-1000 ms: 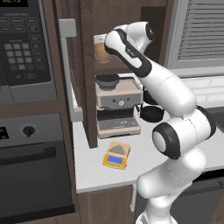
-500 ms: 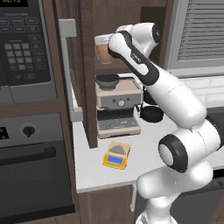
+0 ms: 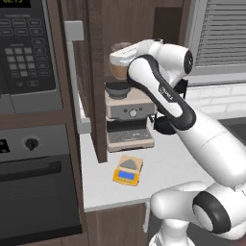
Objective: Pick the honey bottle and place it on the digital scale for weighing, and close the cabinet.
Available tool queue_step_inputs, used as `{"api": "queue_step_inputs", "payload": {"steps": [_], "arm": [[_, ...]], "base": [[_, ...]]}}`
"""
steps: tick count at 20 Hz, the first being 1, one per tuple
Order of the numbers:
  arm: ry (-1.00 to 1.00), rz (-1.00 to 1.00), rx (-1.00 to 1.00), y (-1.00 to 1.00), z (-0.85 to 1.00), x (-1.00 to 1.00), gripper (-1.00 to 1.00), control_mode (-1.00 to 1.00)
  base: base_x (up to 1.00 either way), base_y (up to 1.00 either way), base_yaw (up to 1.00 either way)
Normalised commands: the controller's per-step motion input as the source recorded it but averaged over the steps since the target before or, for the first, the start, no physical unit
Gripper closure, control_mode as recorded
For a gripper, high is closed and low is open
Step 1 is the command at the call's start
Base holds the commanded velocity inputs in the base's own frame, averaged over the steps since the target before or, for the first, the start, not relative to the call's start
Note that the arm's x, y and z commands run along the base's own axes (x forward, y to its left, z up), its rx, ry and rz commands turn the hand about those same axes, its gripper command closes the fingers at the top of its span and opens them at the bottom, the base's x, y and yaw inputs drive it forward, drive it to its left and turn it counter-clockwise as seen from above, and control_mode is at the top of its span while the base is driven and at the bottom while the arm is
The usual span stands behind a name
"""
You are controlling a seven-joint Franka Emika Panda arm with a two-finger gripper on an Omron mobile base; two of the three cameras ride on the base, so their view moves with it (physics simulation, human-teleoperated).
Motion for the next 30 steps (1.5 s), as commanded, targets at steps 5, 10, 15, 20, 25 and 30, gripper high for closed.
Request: {"api": "queue_step_inputs", "payload": {"steps": [5, 10, 15, 20, 25, 30], "arm": [[-0.16, 0.0, 0.01, -0.05, 0.0, -0.99, 1.0, -1.0], [-0.05, 0.0, 0.05, -0.32, 0.0, -1.0, 1.0, -1.0], [0.03, 0.0, 0.05, -0.6, 0.0, -0.95, 1.0, -1.0], [0.11, 0.11, 0.0, -0.63, -0.21, -0.33, 1.0, -1.0], [0.17, 0.14, 0.0, -0.43, -0.42, 0.0, 1.0, -1.0], [0.12, 0.11, 0.0, -0.29, -0.8, -0.01, 1.0, -1.0]], "base": [[0.0, 0.0, 0.0], [0.0, 0.0, 0.0], [0.0, 0.0, 0.0], [0.0, 0.0, 0.0], [0.0, 0.0, 0.0], [0.0, 0.0, 0.0]]}}
